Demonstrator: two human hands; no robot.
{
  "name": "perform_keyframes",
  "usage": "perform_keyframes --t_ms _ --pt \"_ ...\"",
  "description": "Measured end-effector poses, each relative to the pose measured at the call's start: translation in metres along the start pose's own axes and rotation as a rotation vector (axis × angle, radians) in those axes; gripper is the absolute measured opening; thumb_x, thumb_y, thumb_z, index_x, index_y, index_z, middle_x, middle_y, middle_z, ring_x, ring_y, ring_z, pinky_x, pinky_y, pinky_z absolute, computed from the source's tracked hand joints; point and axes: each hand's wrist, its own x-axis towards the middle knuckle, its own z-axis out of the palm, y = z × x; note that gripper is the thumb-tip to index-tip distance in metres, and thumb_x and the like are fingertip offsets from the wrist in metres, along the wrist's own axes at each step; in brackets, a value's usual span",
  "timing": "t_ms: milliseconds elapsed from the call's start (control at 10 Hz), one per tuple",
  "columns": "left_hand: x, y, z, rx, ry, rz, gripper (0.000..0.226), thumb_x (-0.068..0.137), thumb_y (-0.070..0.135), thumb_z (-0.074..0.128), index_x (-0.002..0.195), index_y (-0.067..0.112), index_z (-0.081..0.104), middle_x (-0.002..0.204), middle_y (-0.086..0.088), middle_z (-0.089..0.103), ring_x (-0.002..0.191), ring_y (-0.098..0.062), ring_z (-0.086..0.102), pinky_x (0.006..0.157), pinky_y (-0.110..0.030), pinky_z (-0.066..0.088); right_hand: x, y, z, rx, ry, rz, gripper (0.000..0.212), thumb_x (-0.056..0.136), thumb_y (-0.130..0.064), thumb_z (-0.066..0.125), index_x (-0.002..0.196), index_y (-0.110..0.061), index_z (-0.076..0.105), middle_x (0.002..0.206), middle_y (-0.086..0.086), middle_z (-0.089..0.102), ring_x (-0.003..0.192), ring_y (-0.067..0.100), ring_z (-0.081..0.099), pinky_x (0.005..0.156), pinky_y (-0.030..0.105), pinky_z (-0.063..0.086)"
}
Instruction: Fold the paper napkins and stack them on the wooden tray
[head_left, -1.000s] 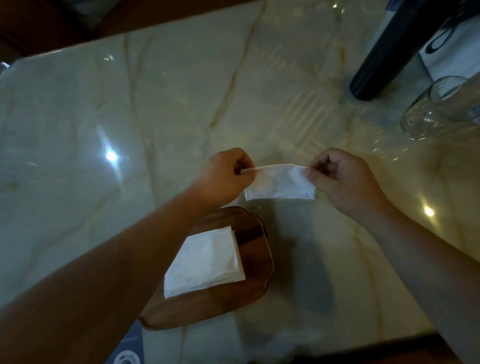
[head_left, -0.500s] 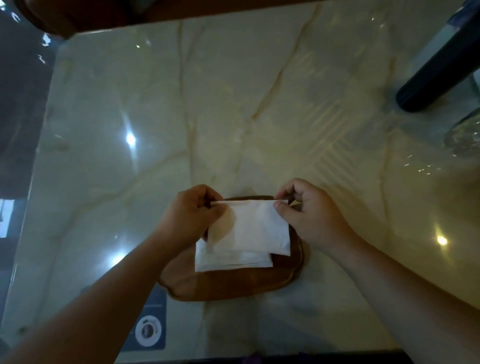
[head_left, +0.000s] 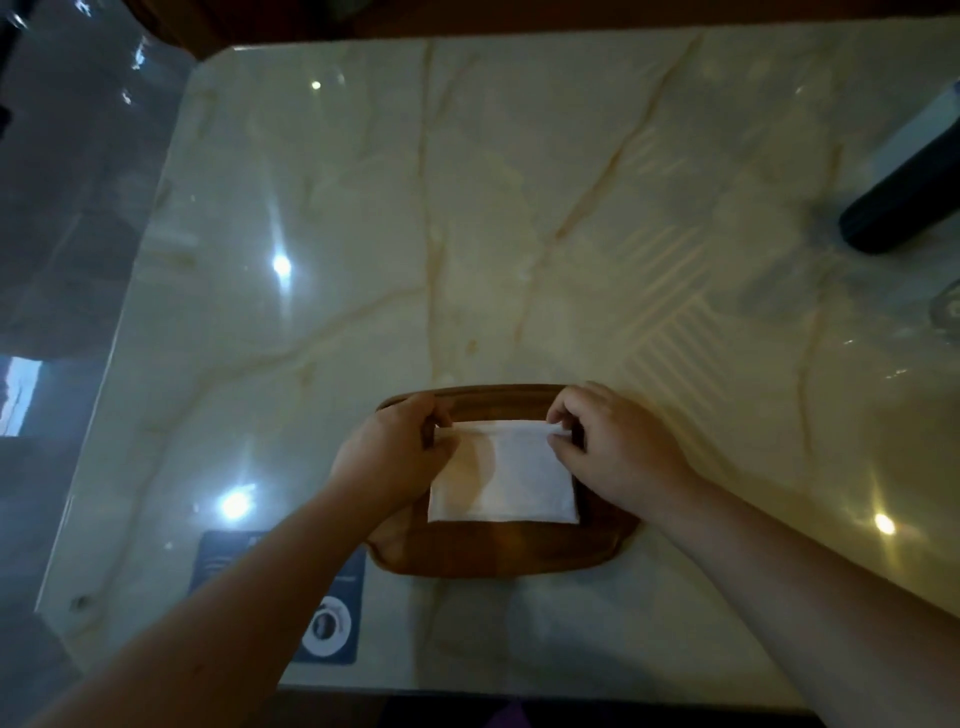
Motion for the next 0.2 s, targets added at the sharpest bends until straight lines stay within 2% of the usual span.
perform_keyframes --t_ms 100,200 --pt "-0.006 0.007 -0.009 0.231 0.007 0.103 0.013 0.084 0.034 0.061 0.092 0.029 0.052 0.085 0.006 0.057 0.080 -0.019 0.060 0.070 -0.040 0.056 0.004 -0.004 -0.012 -0.166 0.015 -0.075 0.022 0.083 -0.034 0.062 0.101 -0.022 0.057 0.105 -0.004 0.055 0.093 0.017 0.057 0.069 0.032 0.048" --pt "-0.009 0.019 -0.024 0.423 0.070 0.278 0.035 0.088 0.041 0.053 0.118 0.026 0.049 0.114 0.000 0.058 0.107 -0.022 0.056 0.083 -0.039 0.053 0.011 -0.013 -0.033 -0.271 0.022 -0.184 0.040 0.083 -0.043 0.059 0.115 -0.019 0.057 0.116 0.001 0.057 0.107 0.022 0.054 0.080 0.035 0.048"
